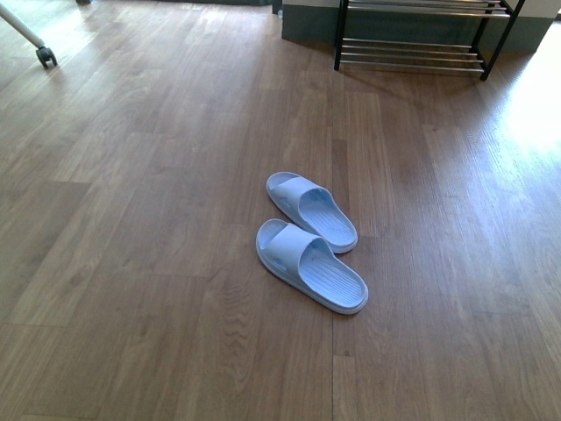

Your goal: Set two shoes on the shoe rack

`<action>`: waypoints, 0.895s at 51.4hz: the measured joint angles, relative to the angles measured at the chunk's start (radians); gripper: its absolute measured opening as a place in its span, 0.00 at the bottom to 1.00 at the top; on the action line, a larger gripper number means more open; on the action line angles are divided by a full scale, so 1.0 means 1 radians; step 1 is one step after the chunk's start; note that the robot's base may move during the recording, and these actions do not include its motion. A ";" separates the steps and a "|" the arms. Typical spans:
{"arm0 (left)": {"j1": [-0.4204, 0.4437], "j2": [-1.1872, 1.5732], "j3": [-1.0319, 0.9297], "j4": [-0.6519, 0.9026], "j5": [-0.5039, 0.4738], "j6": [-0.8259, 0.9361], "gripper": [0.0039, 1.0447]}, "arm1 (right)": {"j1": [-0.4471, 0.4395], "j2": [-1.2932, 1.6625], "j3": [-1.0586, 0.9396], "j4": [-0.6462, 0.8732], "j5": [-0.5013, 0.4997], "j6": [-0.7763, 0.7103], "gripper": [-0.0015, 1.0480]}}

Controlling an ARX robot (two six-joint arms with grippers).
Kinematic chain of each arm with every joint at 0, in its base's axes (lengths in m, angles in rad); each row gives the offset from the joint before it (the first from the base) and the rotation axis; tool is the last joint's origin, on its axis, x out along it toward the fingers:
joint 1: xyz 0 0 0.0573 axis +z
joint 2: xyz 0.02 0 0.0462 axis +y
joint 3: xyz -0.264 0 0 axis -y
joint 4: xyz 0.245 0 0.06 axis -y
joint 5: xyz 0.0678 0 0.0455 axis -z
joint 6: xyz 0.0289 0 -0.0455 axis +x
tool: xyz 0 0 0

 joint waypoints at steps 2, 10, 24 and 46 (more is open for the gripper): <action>0.000 0.000 0.000 0.000 0.000 0.000 0.91 | 0.000 0.000 0.000 0.000 0.000 0.000 0.91; 0.000 0.000 0.000 0.000 0.000 0.000 0.91 | 0.000 0.000 0.000 0.000 0.000 0.000 0.91; 0.000 0.000 0.000 0.000 0.000 0.000 0.91 | 0.000 0.000 0.000 0.000 0.000 0.000 0.91; 0.000 0.000 0.000 0.000 0.000 0.000 0.91 | 0.000 0.000 0.000 0.000 0.000 0.000 0.91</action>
